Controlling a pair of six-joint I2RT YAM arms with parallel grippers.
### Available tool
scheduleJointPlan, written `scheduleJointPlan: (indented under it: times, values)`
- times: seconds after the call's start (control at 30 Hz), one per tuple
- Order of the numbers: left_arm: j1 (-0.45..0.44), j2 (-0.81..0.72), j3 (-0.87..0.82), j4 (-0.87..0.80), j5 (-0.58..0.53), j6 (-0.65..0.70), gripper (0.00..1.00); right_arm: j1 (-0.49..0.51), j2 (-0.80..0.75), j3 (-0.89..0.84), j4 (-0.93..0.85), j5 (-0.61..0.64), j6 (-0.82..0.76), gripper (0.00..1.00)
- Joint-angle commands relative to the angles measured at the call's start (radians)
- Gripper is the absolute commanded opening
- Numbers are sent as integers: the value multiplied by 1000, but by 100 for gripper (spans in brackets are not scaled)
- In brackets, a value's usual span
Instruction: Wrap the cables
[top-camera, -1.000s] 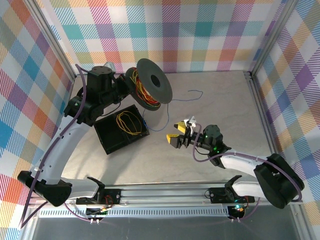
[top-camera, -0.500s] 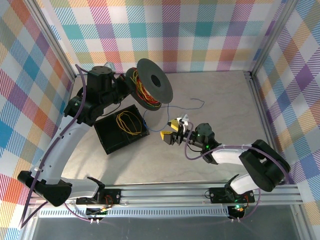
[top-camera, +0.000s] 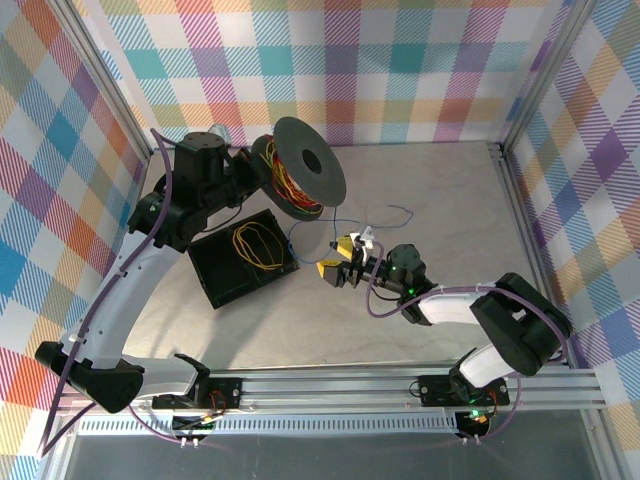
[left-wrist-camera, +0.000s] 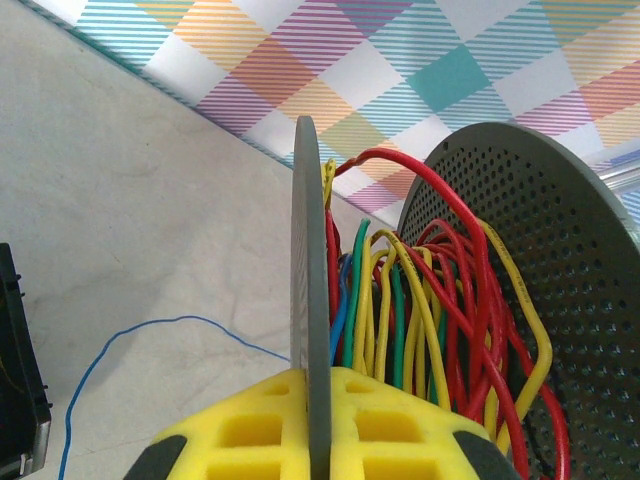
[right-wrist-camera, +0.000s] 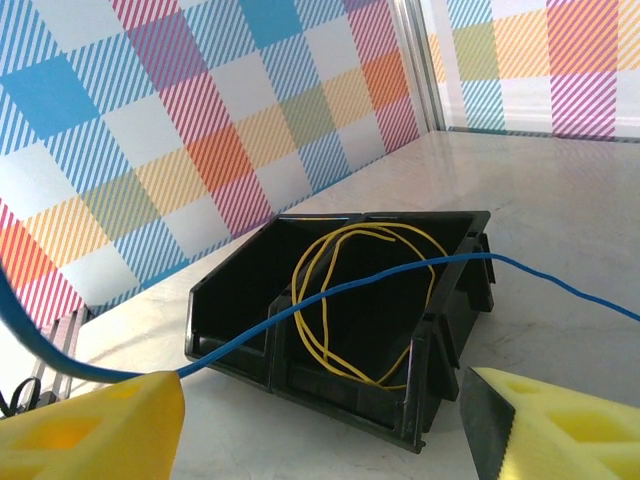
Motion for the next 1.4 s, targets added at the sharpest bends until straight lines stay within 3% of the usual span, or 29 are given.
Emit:
scheduleJointPlan:
  times: [0.0,0.5,0.8,1.07,1.23,1.37]
  values:
    - [6,-38,57,159,11,-18,0,10,-14,-22,19,-26,-16,74]
    - [8,-38,49,161,19,-14,0,18,-74,9,-87,-55,-61,75]
    - [7,-41,42,161,16,-15,0,18,-34,37,-44,-63,-26,64]
    - [6,-42,35,155,10,-16,0,17,-35,53,-54,-76,-15,44]
    - [6,-39,24,161,6,-25,0,17,-45,63,-70,-78,-10,40]
    - [7,-37,20,162,1,-29,0,18,-50,64,-81,-80,-8,26]
